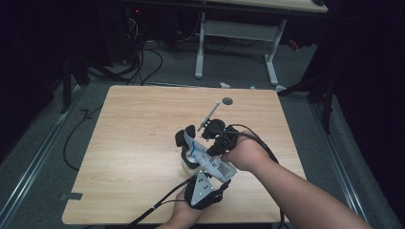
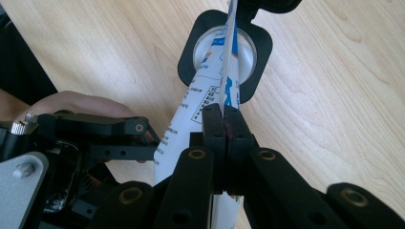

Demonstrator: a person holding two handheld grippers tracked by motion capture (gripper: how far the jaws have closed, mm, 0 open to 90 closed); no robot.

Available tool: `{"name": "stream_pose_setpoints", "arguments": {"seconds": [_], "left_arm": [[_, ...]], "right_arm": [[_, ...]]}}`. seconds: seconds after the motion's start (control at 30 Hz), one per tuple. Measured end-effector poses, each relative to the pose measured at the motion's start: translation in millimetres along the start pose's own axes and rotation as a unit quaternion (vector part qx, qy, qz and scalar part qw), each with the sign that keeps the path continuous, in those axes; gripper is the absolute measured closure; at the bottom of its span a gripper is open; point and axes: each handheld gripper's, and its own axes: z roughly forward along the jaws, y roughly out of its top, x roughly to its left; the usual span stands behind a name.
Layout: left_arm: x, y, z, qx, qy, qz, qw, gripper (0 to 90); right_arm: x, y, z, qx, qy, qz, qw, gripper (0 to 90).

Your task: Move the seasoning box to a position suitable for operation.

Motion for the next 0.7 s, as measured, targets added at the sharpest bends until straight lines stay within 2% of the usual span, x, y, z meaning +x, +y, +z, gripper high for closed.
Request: {"name": "stream_pose_setpoints", "arguments": {"seconds": [0.7], "left_arm": [[1.5,-10.1,-0.1,0.009,0.004,-0.011,0.9999,52.9]], "right_arm": [[1.6,-4.2,3.5,0.001,0.007,0.003,1.0000,90.0]]}}
